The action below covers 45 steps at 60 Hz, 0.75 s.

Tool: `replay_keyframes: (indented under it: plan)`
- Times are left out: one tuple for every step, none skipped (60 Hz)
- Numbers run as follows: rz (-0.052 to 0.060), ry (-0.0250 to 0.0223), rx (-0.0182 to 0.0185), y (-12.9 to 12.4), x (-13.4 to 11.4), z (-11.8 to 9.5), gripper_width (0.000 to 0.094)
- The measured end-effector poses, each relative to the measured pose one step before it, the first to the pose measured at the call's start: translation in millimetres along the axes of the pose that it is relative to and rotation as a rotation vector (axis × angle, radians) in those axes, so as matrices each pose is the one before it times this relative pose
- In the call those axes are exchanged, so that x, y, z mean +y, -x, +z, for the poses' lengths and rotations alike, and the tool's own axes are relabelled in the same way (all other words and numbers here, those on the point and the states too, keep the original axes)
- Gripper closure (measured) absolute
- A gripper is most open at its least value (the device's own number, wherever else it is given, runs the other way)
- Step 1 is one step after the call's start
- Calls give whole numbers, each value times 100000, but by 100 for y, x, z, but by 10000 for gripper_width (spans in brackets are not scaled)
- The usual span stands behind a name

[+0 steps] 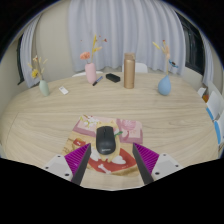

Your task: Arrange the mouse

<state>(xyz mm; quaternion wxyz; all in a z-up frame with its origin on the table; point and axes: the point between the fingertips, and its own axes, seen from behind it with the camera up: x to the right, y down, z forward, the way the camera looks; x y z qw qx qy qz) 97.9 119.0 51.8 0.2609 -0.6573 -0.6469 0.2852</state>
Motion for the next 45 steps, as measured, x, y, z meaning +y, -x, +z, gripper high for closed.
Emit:
replay_keyframes:
  plan:
    - [-194, -113, -397, -92, 257, -882, 84]
    - [-214, -27, -123, -156, 277, -891, 86]
    - [-221, 108, 235, -195, 283, -1050, 87]
    - [-230, 73, 559, -244, 343, -843, 89]
    - [-384, 146, 593, -284, 385, -835, 87]
    - [-408, 193, 720, -297, 413, -861, 87]
    - [-298, 125, 823, -342, 380, -843, 88]
    - [-99, 2, 945, -347, 354, -784, 88]
    - [-8, -2, 788, -445, 310, -900, 86]
    - [129, -237, 862, -255, 259, -761, 85]
    - [86, -351, 585, -210, 260, -749, 83]
    - [-70, -419, 425, -218, 224, -754, 83]
    - [-150, -417, 207, -134, 223, -740, 84]
    - [-197, -406, 143, -119, 273, -689, 82]
    - [-204, -252, 172, -137, 300, -661, 83]
    - [-145, -69, 255, -133, 314, -647, 85]
    - [-63, 42, 254, -147, 321, -520, 86]
    - [75, 129, 194, -131, 295, -598, 84]
    - [61, 183, 52, -46, 350, -526, 84]
    - [81, 222, -56, -56, 340, -503, 84]
    - [6, 236, -43, -26, 325, -485, 83]
    - [-92, 156, -2, -43, 288, -473, 84]
    - [-214, 52, 20, -47, 260, -433, 83]
    - [-191, -23, 102, -43, 208, -383, 86]
    - [-199, -255, 374, -58, 281, -143, 90]
    - [-194, -121, 285, -124, 128, -350, 92]
    - [-286, -139, 344, -114, 186, -280, 92]
    - [-246, -87, 411, -97, 185, -223, 89]
    - [-188, 26, 333, -93, 215, -201, 89]
    - [-74, 125, 203, -103, 193, -174, 90]
    - [34, 123, 125, -65, 194, -133, 90]
    - [43, 122, 59, -53, 211, -124, 87]
    - [-93, 114, 62, -40, 202, -87, 89]
    - [-192, 162, 69, -19, 217, -62, 90]
    - [-374, 175, 23, -44, 214, 14, 89]
    - [-313, 213, 51, -16, 206, -55, 88]
    - [-71, 335, -24, -7, 213, -10, 89]
    - [153, 485, -44, -21, 233, -12, 90]
    - [133, 535, 64, -48, 235, 12, 91]
    - [-52, 419, 197, -63, 189, -5, 90]
    - [-163, 315, 148, -56, 152, 37, 92]
    - [-81, 426, -21, -15, 169, 29, 90]
    - [149, 251, -166, 46, 167, 89, 92]
    - [209, 382, -349, 52, 111, 51, 91]
    - [415, 172, -417, 83, 44, 73, 91]
